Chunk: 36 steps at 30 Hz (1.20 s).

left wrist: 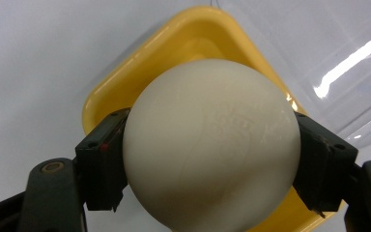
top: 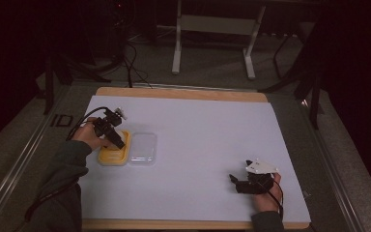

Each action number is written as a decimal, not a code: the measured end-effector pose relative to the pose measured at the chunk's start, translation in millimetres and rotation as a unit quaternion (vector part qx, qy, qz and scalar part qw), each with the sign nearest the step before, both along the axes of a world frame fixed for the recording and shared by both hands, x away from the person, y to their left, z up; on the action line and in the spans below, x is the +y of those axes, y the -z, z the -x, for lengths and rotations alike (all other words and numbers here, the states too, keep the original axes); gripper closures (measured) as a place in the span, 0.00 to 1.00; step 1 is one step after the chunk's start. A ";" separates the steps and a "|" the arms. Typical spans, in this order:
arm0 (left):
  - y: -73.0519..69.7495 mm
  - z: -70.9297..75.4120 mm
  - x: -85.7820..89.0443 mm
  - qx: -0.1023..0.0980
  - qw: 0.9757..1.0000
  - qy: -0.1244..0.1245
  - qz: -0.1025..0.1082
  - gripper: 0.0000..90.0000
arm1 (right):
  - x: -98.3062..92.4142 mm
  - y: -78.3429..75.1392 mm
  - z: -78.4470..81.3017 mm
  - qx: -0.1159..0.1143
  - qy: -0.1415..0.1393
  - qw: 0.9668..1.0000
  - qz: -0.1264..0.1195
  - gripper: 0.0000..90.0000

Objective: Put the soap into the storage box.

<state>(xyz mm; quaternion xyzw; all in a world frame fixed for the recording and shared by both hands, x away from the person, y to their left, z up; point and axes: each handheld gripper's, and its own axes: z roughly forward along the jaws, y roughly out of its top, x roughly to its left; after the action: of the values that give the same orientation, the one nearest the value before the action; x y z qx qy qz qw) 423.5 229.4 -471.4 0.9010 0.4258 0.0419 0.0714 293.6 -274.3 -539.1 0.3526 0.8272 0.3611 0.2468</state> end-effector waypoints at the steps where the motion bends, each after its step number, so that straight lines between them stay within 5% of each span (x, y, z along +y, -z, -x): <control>1: 0.8 0.2 -0.1 0.001 1.000 0.002 -0.002 0.28 | 0.2 0.0 0.0 0.001 0.001 1.000 0.001 0.16; 15: 14.7 1.0 -1.3 0.008 1.000 0.021 -0.006 0.25 | 0.9 0.3 0.0 0.000 -0.002 1.000 0.004 0.16; 20: 13.8 1.9 6.0 0.009 0.999 0.021 0.026 0.22 | 1.1 0.3 0.3 0.000 -0.002 1.000 0.006 0.16; 27: 10.4 5.0 7.9 0.008 0.999 0.028 0.035 0.17 | 1.2 0.3 0.3 -0.001 -0.002 1.000 0.006 0.16; 36: -5.9 11.7 10.3 -0.024 0.999 0.035 0.030 0.16 | 1.2 0.3 0.4 -0.001 -0.001 1.000 0.006 0.16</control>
<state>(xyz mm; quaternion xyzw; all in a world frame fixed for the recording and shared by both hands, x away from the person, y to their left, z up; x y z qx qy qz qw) 411.8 239.7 -465.6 0.9114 0.3936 0.0481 0.1104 293.2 -273.0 -539.3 0.3497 0.8295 0.3568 0.2496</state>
